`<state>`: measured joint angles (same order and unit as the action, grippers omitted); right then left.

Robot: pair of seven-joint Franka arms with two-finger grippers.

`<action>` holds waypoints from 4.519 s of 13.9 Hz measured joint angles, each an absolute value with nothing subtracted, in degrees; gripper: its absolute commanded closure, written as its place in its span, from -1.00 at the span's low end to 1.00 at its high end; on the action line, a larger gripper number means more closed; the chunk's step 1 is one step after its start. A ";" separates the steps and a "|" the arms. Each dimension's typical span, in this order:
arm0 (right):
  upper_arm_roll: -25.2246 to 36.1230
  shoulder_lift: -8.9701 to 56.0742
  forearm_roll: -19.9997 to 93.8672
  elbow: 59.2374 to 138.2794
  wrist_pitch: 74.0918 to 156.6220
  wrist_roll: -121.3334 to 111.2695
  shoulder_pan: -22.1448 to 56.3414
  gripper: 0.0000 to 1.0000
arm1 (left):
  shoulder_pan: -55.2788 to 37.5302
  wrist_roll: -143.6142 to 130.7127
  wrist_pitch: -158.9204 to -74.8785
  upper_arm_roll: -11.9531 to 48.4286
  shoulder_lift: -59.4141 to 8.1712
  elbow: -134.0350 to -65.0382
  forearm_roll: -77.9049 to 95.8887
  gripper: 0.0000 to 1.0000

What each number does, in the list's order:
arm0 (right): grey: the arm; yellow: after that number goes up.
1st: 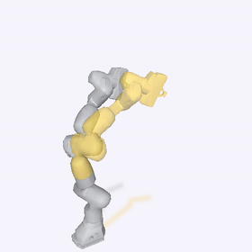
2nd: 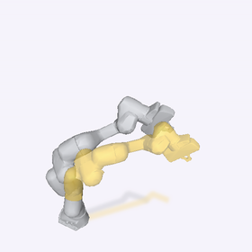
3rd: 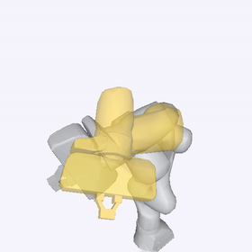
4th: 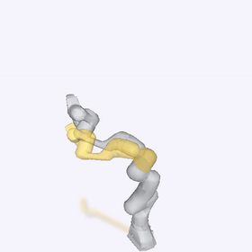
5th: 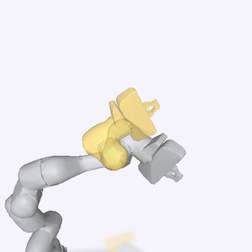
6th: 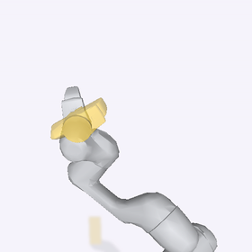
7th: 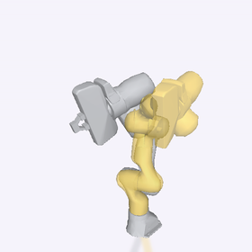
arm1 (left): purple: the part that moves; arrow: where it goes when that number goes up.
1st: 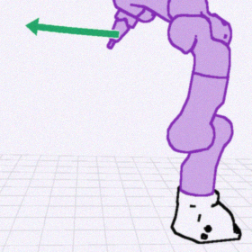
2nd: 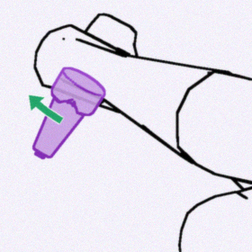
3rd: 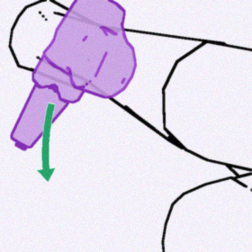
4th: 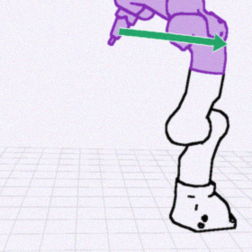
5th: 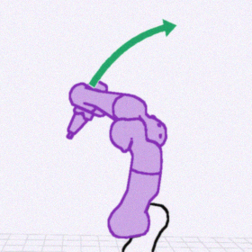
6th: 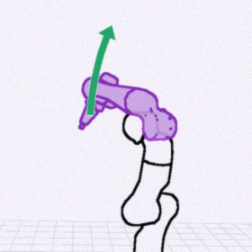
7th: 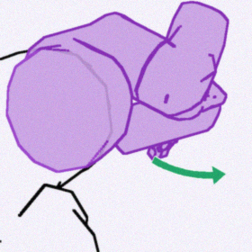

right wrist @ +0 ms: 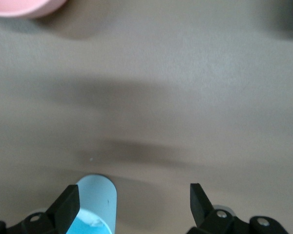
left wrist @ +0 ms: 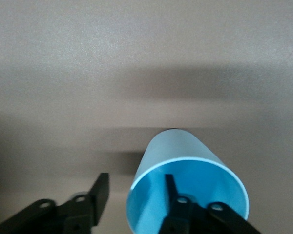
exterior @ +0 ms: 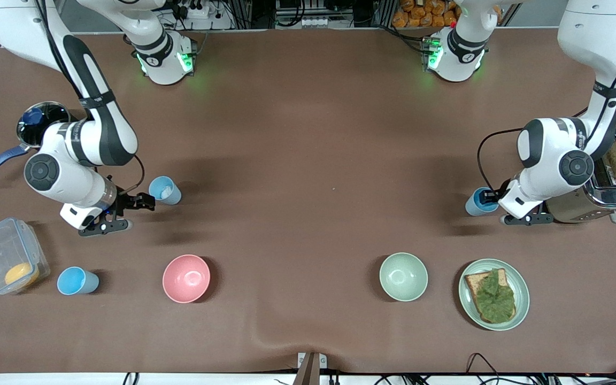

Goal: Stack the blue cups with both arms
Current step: 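Reach the right gripper to the blue cup beside the saucepan, then close the right gripper around the blue cup's rim, then carry the right cup to the middle while the left gripper follows, then set the right cup down while the left gripper brings its cup over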

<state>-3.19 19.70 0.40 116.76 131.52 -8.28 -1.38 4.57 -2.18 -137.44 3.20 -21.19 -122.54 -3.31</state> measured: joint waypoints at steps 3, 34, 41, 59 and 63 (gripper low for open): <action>-3.17 18.35 0.38 119.25 131.52 -8.51 -1.42 -1.00 | 4.57 -2.14 -137.47 3.21 -21.19 -122.44 -3.31 1.00; -5.27 13.15 9.57 117.13 125.43 18.97 23.43 1.00 | 4.34 -3.86 -110.94 11.95 -16.00 -100.16 -2.93 1.00; -5.27 18.93 9.84 117.70 136.85 32.85 34.16 1.00 | 4.30 -12.67 -110.76 16.78 -16.10 -98.70 -2.75 1.00; -3.42 18.17 9.86 103.28 116.38 34.19 28.45 -1.00 | 3.85 -26.57 -110.21 26.59 -16.17 -96.25 -2.50 1.00; -3.09 15.97 9.84 96.69 109.79 32.31 21.77 -1.00 | 0.28 -36.40 -110.13 28.36 -16.44 -95.21 -2.33 1.00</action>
<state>-3.09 15.97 9.84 96.69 109.79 32.31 21.77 0.28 -36.40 -110.13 28.36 -16.44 -95.21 -2.33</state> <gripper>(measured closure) 0.000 0.956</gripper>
